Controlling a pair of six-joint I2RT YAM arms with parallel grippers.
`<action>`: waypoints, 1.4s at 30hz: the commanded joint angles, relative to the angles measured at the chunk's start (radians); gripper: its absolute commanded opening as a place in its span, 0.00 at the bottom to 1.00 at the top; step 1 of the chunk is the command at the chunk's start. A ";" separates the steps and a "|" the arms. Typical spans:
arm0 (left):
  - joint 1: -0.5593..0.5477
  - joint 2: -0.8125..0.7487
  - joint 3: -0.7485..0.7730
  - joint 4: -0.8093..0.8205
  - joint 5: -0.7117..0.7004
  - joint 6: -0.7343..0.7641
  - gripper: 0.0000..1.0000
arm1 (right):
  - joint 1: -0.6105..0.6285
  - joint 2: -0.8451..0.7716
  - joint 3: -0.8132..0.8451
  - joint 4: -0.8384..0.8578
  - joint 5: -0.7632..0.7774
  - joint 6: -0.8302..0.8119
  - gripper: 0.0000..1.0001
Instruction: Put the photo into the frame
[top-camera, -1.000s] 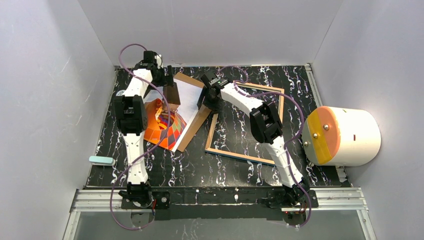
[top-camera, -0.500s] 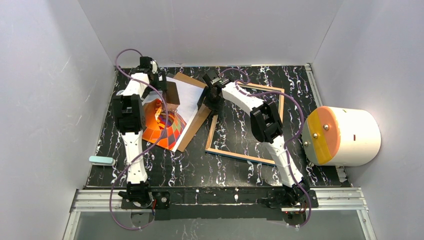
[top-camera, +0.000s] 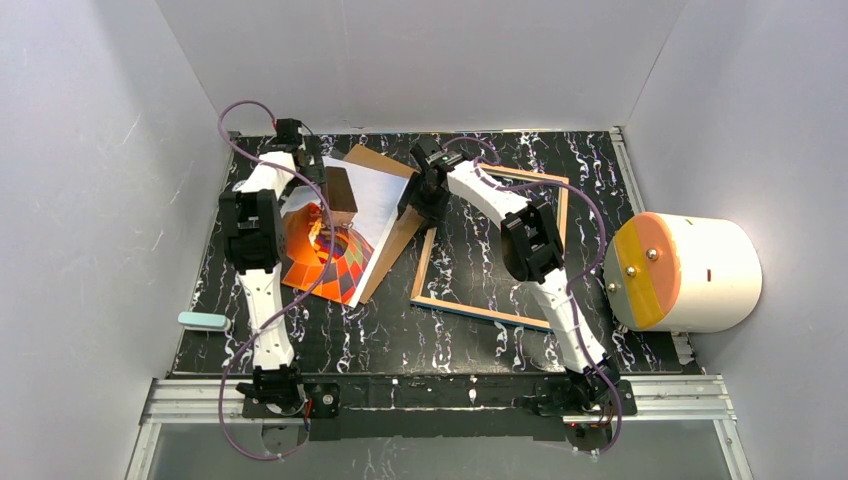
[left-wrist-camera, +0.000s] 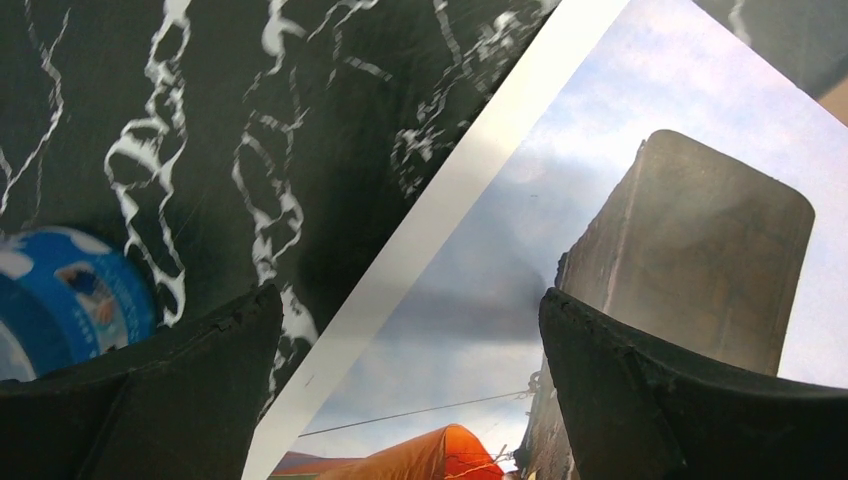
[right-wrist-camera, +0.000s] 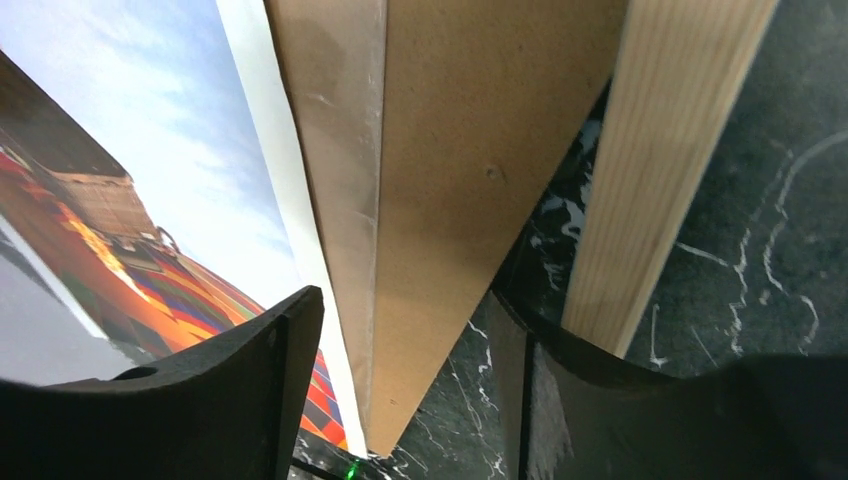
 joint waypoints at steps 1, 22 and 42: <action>0.025 -0.050 -0.085 -0.118 -0.097 -0.046 0.98 | 0.000 0.100 -0.019 0.130 -0.070 -0.061 0.68; 0.025 -0.228 -0.279 -0.152 -0.141 -0.096 0.98 | -0.002 0.083 -0.023 0.214 -0.010 -0.279 0.70; 0.016 -0.337 -0.180 -0.147 0.241 -0.197 0.91 | -0.022 -0.163 -0.280 0.539 -0.129 -0.213 0.47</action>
